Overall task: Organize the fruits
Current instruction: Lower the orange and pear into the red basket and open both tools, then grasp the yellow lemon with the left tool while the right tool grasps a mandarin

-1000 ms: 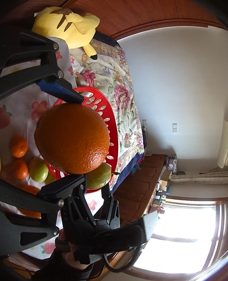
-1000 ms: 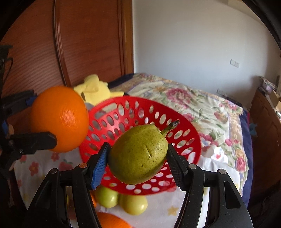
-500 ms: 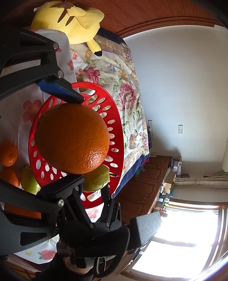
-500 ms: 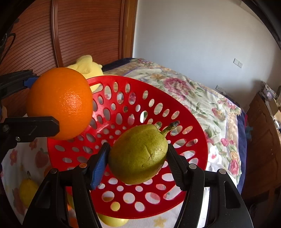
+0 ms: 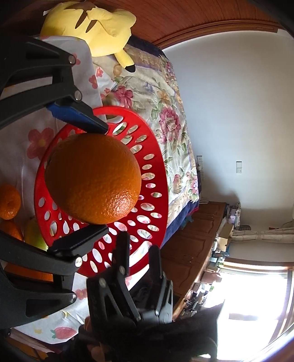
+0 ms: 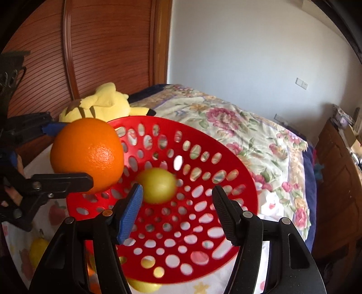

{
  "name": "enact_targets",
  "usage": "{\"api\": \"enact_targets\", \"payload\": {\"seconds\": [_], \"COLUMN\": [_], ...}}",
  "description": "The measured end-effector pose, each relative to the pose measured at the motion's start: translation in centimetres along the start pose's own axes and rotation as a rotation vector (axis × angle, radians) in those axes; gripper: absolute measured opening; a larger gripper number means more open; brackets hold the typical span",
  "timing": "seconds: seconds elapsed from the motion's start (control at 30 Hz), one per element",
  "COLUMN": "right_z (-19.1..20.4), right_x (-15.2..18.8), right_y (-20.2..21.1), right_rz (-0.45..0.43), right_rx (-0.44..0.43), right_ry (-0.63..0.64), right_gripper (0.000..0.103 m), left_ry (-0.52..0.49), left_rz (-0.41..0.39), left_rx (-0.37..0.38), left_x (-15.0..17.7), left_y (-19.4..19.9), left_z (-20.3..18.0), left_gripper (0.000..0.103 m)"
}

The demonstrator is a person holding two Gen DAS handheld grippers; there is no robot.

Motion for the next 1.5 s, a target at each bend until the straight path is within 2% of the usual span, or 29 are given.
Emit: {"api": "enact_targets", "payload": {"seconds": [0.67,0.87,0.97,1.2,1.5], "right_z": [-1.5,-1.5,-1.5,-1.0,1.0], "right_x": [2.4,2.7,2.9,3.0,5.5], "right_y": [4.4,5.6,6.2,7.7,11.3], "right_rz": [-0.052,-0.072,-0.079,-0.099,-0.128], "right_rx": [0.025,0.022,0.02,0.028,0.066], "right_ry": [-0.091,-0.11,-0.119,-0.147,-0.176], "right_gripper": [0.065,0.065,0.065,0.066,0.069], "left_ry": [-0.062,-0.021,-0.01,-0.021,-0.012], "left_rz": [0.12,0.187,0.116,0.036,-0.044], "left_rx": [0.047,0.042,0.041,0.03,0.019], "left_x": [1.8,2.8,1.4,-0.5,2.2], "left_y": [-4.1,-5.2,-4.1,-0.6,6.0], "left_z": [-5.4,-5.5,-5.5,-5.3,-4.6], "left_gripper": [0.081,0.081,0.08,0.08,0.08]}}
Point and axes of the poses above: each gripper's, at about its wrist camera, not at the fingertips, and y roughly against the way its jaws point, z to its left, x to its underside, the point moved 8 cm from there along -y, roughly the way its jaws point, and after that the axes turned 8 degrees about -z, right-handed, at the moved point
